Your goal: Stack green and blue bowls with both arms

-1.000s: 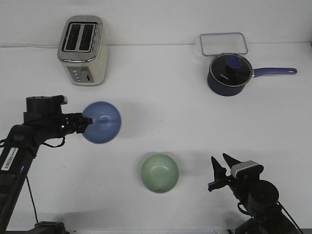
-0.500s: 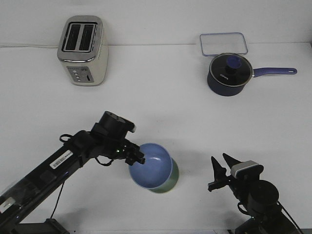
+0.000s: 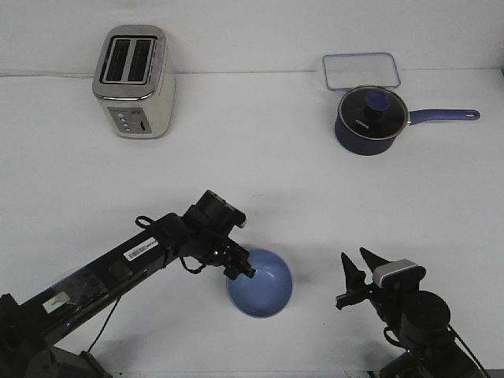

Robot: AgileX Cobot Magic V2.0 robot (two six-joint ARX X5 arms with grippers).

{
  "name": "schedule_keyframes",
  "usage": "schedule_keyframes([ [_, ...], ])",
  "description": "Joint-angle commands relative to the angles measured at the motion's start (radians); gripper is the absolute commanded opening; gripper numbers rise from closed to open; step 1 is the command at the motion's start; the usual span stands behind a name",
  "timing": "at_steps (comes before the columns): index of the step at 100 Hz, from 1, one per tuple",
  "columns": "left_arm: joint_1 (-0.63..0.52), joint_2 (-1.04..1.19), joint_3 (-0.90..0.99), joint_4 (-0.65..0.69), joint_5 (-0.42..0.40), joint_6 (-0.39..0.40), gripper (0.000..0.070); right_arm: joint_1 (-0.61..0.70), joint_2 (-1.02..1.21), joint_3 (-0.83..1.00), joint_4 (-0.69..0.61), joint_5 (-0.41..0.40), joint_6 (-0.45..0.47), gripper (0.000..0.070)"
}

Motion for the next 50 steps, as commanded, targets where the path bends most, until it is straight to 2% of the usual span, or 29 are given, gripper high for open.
schedule_keyframes([
  [1,-0.01,0.01,0.017,0.021,-0.003,0.015,0.0458,0.006,0.003,0.003,0.01,-0.001,0.002,0.029],
  [9,0.0,-0.001,0.026,0.018,-0.016,0.016,0.0466,0.006,0.003,0.003,0.01,0.0,0.002,0.029],
  [17,0.022,-0.029,0.035,0.014,-0.062,0.016,0.0466,0.006,0.003,0.003,0.01,0.0,0.002,0.029],
  [38,0.129,-0.204,0.042,0.031,-0.309,0.034,0.0466,0.006,0.003,0.003,0.01,0.002,0.002,0.029],
  [50,0.22,-0.322,0.042,0.043,-0.386,0.06,0.0459,0.006,0.003,0.003,0.01,0.008,0.002,0.029],
])
